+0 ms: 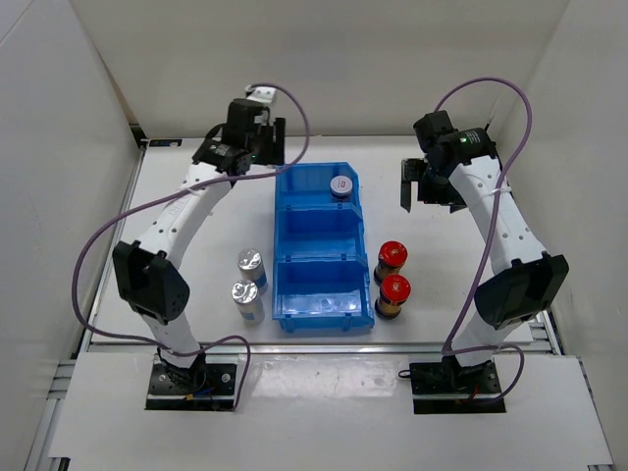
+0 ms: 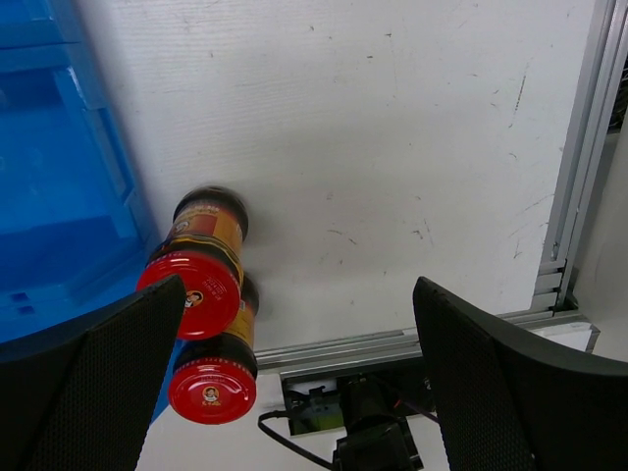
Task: Organize the condiment bottles
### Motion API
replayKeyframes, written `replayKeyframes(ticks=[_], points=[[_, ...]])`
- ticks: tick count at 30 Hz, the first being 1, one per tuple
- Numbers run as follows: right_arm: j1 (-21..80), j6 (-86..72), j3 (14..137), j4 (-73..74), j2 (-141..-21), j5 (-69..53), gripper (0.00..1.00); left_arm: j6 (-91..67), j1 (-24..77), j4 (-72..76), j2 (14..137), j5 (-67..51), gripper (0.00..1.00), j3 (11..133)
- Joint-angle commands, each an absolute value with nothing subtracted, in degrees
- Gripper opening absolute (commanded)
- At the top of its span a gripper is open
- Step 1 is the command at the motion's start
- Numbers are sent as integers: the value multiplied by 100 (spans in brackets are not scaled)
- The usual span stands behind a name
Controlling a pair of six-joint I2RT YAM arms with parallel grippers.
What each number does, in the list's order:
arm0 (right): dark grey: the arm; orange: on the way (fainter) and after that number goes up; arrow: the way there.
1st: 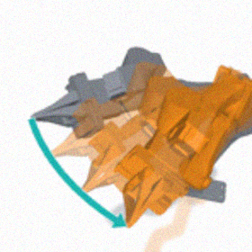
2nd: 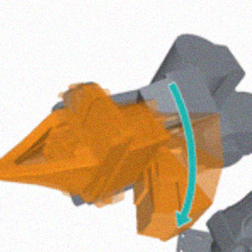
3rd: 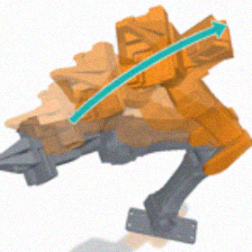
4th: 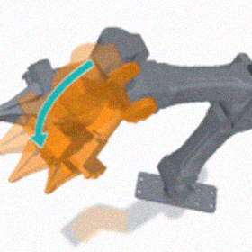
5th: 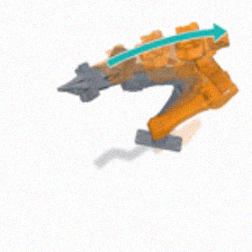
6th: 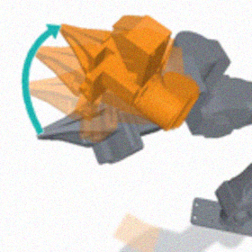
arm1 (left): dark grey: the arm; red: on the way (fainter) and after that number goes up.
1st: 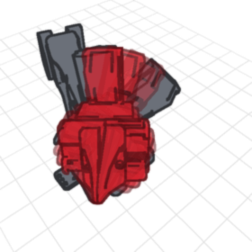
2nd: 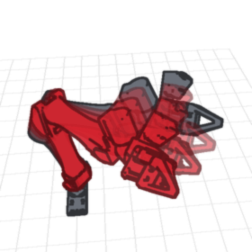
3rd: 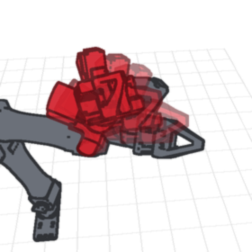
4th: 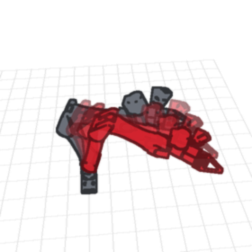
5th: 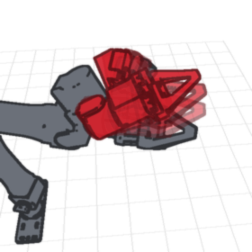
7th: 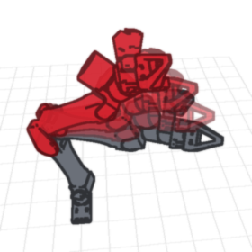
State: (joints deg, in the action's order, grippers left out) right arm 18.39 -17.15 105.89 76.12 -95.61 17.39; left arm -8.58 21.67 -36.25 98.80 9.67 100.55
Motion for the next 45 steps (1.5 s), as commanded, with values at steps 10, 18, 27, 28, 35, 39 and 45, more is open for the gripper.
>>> replayKeyframes(ticks=[10, 18, 27, 28, 35, 39, 45], points=[[1819, -1706, 10441, 7637, -9255, 1652, 100, -729, 2962, -3243, 10661, 475, 13, 10284], [1819, -1600, 10283, 7567, -9185, 1521, 100, -835, 2909, -3287, 11443, 360, 18, 10599], [1819, -1477, 10020, 7462, -9176, 1170, 100, -888, 2733, -3234, 11742, 202, 30, 10371], [1819, -1398, 9959, 7462, -9176, 1091, 100, -888, 2733, -3234, 11742, 202, 31, 10371], [1819, -1195, 9765, 7400, -9070, 493, 100, -888, 2619, -3234, 12015, -44, 62, 10521], [1819, -1143, 9660, 7400, -9070, 492, 100, -940, 2496, -3182, 12067, -105, 86, 10573], [1819, -1037, 9335, 7330, -8956, 238, 100, -993, 2496, -3120, 11998, -53, 100, 10696]])
